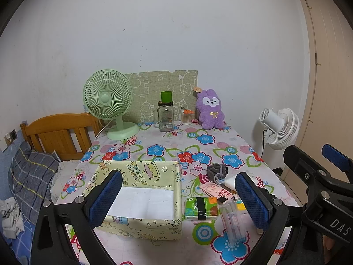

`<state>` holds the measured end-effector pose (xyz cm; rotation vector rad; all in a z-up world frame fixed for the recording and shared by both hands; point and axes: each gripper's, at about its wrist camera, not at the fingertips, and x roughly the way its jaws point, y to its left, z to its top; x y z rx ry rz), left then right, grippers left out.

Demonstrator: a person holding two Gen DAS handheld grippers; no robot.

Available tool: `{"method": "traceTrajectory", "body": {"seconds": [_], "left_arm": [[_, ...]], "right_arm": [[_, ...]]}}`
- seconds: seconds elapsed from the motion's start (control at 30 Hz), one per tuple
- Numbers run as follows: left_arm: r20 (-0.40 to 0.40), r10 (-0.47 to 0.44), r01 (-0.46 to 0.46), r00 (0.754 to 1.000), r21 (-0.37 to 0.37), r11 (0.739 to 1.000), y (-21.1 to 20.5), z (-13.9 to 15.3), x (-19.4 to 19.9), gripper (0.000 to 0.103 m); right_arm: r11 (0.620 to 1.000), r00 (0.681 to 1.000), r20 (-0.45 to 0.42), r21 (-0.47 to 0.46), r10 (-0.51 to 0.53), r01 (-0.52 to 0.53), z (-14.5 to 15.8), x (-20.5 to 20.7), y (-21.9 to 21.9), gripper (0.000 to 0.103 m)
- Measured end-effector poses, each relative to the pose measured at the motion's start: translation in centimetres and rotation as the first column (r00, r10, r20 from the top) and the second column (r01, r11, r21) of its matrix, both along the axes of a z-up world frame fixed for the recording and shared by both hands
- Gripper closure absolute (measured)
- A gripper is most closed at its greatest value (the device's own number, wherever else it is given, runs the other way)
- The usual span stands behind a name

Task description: Organize soft objects

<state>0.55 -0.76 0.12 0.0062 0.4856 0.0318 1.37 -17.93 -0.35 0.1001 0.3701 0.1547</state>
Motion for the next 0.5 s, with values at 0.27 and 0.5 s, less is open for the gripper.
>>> {"method": "traceTrajectory", "body": {"seconds": [0.27,0.5], "left_arm": [[0.012,0.008,-0.008,1.000,-0.004,1.000,0.64,0.09,0.44,0.000],[0.018,0.004,-0.004,1.000,-0.015,1.000,0.28,-0.32,0.29,0.000]], "right_arm": [[1.000,1.000,0.008,0.008,0.005,-0.005,0.12,0.01,-0.12,0.000],[1.000,1.000,0.016,0.001,0.017,-0.017,0.18,0.41,-0.24,0.000]]}}
